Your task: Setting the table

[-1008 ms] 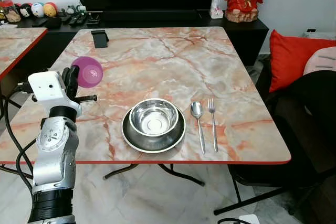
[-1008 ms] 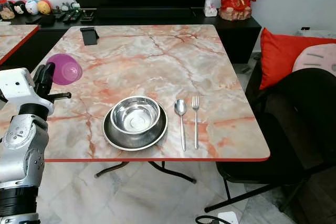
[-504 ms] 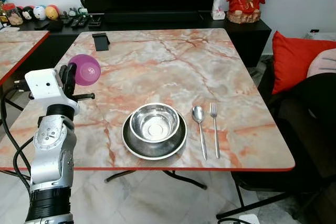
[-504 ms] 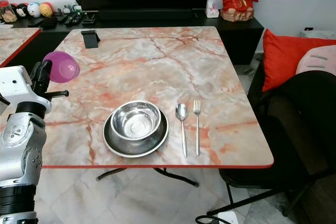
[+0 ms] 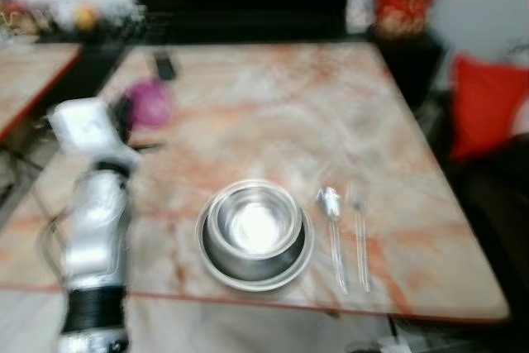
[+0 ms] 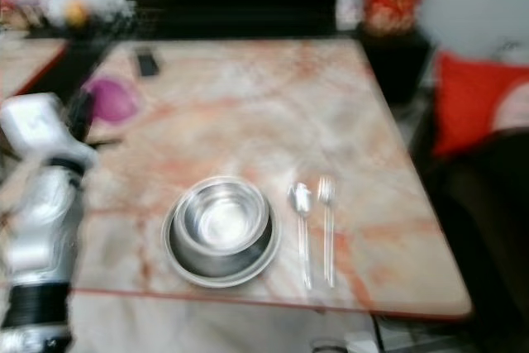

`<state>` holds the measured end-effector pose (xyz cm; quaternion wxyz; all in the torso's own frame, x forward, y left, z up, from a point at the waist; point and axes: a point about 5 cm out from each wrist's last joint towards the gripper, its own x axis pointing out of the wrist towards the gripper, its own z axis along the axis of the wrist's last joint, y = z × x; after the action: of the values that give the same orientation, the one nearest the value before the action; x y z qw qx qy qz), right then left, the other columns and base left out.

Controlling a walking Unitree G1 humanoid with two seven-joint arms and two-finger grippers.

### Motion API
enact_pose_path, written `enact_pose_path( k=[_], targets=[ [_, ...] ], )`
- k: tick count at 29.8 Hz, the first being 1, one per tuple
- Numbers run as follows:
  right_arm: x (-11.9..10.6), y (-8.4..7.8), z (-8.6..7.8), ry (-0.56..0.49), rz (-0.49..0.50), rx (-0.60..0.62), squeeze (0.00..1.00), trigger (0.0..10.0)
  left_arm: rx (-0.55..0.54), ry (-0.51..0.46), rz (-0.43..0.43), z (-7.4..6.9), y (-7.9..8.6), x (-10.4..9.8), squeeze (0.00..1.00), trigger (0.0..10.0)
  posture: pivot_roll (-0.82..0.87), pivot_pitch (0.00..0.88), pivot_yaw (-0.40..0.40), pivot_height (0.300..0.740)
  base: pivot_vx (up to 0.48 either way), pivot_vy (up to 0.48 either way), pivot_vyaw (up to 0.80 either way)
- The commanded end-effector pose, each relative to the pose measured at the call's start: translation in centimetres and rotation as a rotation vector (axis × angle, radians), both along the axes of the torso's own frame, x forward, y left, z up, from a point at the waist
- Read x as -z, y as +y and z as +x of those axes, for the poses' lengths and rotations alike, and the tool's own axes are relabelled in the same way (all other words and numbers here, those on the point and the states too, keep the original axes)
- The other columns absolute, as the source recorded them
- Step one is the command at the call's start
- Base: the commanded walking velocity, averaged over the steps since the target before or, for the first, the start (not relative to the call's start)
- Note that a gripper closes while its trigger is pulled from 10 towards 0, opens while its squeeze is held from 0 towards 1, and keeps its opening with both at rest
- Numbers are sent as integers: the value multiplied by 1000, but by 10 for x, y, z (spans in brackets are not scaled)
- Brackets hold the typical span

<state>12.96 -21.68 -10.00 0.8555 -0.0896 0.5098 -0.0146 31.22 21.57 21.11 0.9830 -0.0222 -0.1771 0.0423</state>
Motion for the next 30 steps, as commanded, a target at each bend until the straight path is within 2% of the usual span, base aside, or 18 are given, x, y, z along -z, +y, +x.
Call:
enact_pose_path(
  k=[1,7,10,11,13,15,16,20,22,26,30],
  targets=[
    [1,8,0,-10,22,0,0,10000,1,13,-19,1,2,1,0,10000,-59,0,18,740,0,0,0],
    [1,8,0,-6,23,-5,0,10000,51,37,-45,3,3,-2,0,10000,-57,0,19,740,0,0,0],
    [2,9,0,-5,23,-10,0,10000,103,85,-104,8,5,-3,0,10000,-54,0,18,740,0,0,0],
    [2,10,0,-5,24,-11,0,10000,102,130,-82,12,7,-2,0,10000,-54,0,18,740,0,0,0],
    [2,10,0,-4,24,-14,0,10000,134,156,-102,14,5,-2,0,10000,-55,0,19,740,0,0,0],
    [2,11,0,-2,24,-20,0,10000,93,349,-4,21,9,11,0,10000,-51,0,19,740,0,0,0],
    [2,11,0,1,22,-26,0,10000,90,403,-32,22,11,15,0,10000,-51,0,19,740,0,0,0],
    [2,12,-1,2,23,-30,0,10000,101,456,-61,26,14,14,0,10000,-54,0,22,740,0,0,0],
    [2,12,-1,3,23,-31,0,10000,116,494,-104,27,13,13,0,10000,-52,0,24,740,0,0,0],
    [3,14,-1,4,25,-36,0,10000,159,580,-106,28,8,10,0,10000,-51,0,26,740,0,0,0],
    [3,14,-1,3,26,-40,0,10000,162,610,-102,29,6,11,0,10000,-50,0,28,740,0,0,0]
  ],
)
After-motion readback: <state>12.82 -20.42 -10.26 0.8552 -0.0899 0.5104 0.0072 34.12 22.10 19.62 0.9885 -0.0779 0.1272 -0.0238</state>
